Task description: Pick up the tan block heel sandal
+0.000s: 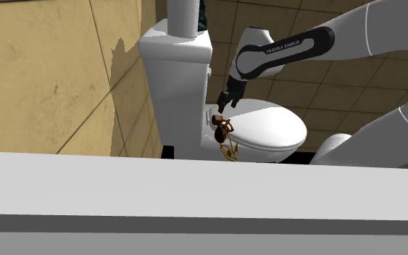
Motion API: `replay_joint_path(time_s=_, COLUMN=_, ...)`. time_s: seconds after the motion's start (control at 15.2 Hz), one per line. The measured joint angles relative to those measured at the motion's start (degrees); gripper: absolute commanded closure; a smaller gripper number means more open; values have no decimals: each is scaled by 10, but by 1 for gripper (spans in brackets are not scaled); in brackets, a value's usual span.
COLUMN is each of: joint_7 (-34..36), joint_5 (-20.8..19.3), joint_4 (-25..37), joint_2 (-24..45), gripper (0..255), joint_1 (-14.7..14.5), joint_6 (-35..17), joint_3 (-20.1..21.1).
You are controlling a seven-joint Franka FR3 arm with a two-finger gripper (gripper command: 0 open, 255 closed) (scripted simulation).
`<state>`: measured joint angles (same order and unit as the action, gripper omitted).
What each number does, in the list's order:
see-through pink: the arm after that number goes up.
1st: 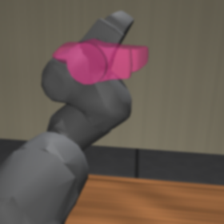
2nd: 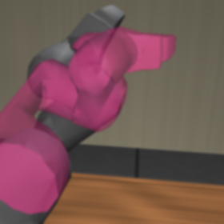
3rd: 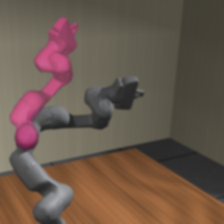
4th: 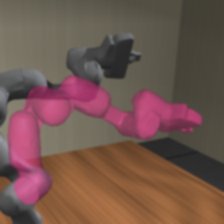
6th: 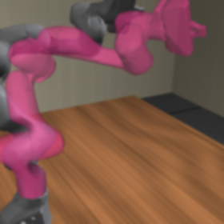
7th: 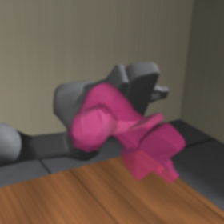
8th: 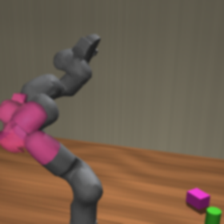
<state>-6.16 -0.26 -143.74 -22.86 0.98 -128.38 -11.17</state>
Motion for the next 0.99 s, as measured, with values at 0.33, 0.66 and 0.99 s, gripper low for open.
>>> replay_joint_path(time_s=0.33, joint_7=-31, joint_5=27, joint_4=11, joint_2=101, gripper=0, joint_1=-6, joint_6=-98, joint_3=-24)
replay_joint_path(time_s=0.66, joint_7=-45, joint_5=42, joint_4=-2, joint_2=133, gripper=0, joint_1=-9, joint_6=-146, joint_3=-29)
replay_joint_path(time_s=0.99, joint_7=-51, joint_5=50, joint_4=-11, joint_2=149, gripper=255, joint_1=-12, joint_6=-168, joint_3=-30)
